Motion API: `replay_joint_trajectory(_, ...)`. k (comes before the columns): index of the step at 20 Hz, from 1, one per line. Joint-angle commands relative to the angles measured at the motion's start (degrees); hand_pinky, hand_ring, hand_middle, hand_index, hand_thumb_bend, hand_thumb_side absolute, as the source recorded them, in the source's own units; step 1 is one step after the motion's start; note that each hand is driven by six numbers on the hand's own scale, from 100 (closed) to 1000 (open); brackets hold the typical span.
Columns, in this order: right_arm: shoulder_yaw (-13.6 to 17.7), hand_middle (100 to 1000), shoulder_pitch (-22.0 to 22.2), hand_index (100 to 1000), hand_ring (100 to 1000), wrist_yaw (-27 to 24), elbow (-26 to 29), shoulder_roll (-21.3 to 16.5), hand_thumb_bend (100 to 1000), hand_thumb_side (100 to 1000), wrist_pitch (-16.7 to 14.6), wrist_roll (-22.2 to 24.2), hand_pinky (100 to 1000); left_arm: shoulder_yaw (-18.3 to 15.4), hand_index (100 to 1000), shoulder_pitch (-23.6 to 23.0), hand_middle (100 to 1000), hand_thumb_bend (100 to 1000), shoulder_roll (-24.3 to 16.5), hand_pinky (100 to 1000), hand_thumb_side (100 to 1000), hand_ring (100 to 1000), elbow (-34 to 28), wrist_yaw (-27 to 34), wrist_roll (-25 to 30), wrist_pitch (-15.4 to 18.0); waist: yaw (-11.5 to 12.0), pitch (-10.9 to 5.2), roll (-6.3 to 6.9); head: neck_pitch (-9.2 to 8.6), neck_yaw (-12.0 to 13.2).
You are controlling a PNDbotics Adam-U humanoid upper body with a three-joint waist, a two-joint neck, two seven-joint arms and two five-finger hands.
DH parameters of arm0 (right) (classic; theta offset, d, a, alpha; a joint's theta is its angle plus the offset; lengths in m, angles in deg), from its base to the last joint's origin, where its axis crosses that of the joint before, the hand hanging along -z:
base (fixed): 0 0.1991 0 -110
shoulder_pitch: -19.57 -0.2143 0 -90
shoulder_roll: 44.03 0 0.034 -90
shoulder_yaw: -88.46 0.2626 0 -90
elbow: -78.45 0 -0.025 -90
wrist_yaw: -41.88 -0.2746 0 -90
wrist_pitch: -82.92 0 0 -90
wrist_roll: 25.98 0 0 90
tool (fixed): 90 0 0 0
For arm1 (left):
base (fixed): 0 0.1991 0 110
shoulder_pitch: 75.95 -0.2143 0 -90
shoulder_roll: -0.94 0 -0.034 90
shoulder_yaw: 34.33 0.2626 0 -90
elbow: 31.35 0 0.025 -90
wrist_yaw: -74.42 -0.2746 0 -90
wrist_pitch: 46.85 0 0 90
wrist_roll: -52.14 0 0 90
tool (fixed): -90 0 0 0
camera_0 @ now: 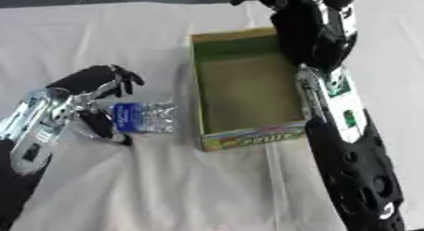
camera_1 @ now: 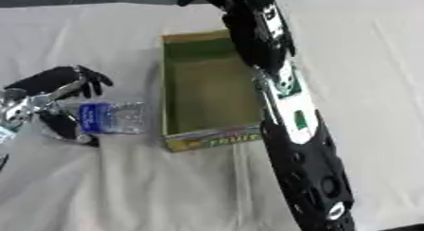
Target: Pick up objects on the table and place them in the box.
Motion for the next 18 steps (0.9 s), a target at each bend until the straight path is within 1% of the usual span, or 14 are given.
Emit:
replay_joint_trajectory(1, 0.1, 871, -0.2, 947, 821, -0.1, 1.2, 0.3, 407, 1000, 0.2, 0.1, 618, 0.4, 844, 0.6, 590, 811, 0.1, 545, 125, 597, 0.0, -0.3, 0.1, 0.2, -0.2, -0.62, 0.11, -0.20, 0.4)
replay_joint_trajectory(4, 0.0, 871, -0.2, 948, 822, -0.1, 1.2, 0.3, 407, 1000, 0.3, 0.2, 618, 0.6, 841, 0.8, 588, 803, 0.1, 541, 124, 595, 0.1, -0.4, 0.2, 0.2, -0.3, -0.55, 0.17, -0.20, 0.5)
replay_joint_trajectory(5, 0.0, 871, -0.2, 948, 822, -0.1, 1.2, 0.3, 407, 1000, 0.3, 0.2, 618, 0.6, 827, 0.8, 578, 784, 0.1, 525, 118, 586, 0.2, -0.5, 0.3, 0.2, -0.3, -0.53, 0.20, -0.20, 0.5)
replay_joint_trajectory(6, 0.0, 871, -0.2, 948, 822, -0.1, 1.2, 0.3, 408, 1000, 0.3, 0.2, 619, 0.7, 787, 0.9, 556, 716, 0.1, 484, 100, 565, 0.3, -0.5, 0.3, 0.2, -0.3, -0.51, 0.23, -0.20, 0.5)
replay_joint_trajectory(7, 0.0, 871, -0.2, 949, 822, -0.2, 1.2, 0.3, 408, 1000, 0.3, 0.3, 619, 0.8, 751, 0.9, 542, 631, 0.0, 447, 100, 547, 0.4, -0.7, 0.5, 0.2, -0.3, -0.50, 0.26, -0.20, 0.5)
replay_joint_trajectory(8, 0.0, 870, -0.2, 948, 822, -0.2, 1.2, 0.3, 408, 1000, 0.3, 0.3, 618, 0.8, 708, 1.0, 520, 526, -0.1, 389, 100, 515, 0.5, -0.9, 0.5, 0.2, -0.3, -0.49, 0.29, -0.20, 0.4)
replay_joint_trajectory(10, 0.0, 870, -0.1, 948, 822, -0.2, 1.2, 0.3, 407, 1000, 0.4, 0.3, 618, 0.9, 624, 1.1, 482, 335, -0.1, 305, 100, 473, 0.7, -1.4, 0.4, -0.1, -0.4, -0.49, 0.34, -0.20, 0.4)
replay_joint_trajectory(11, 0.0, 870, -0.2, 948, 822, -0.2, 1.2, 0.3, 407, 1000, 0.4, 0.3, 619, 0.9, 591, 1.1, 467, 299, -0.1, 262, 100, 458, 0.7, -1.5, 0.2, -0.4, -0.4, -0.49, 0.35, -0.20, 0.4)
replay_joint_trajectory(15, 0.0, 870, -0.2, 948, 822, -0.3, 1.2, 0.3, 408, 1000, 0.5, 0.4, 619, 1.2, 453, 1.2, 383, 209, -0.2, 157, 100, 368, 1.0, -1.4, -0.5, -1.0, -0.4, -0.49, 0.37, -0.20, 0.4)
replay_joint_trajectory(17, 0.0, 870, -0.2, 948, 822, -0.3, 1.2, 0.3, 408, 1000, 0.5, 0.5, 619, 1.2, 396, 1.2, 332, 202, -0.3, 101, 100, 314, 1.0, -1.1, -1.0, -1.2, -0.4, -0.51, 0.36, -0.20, 0.3)
replay_joint_trajectory(18, 0.0, 870, -0.2, 948, 822, -0.3, 1.1, 0.3, 407, 1000, 0.5, 0.5, 619, 1.3, 375, 1.2, 312, 205, -0.4, 100, 100, 292, 1.0, -1.1, -1.3, -1.2, -0.3, -0.52, 0.35, -0.20, 0.3)
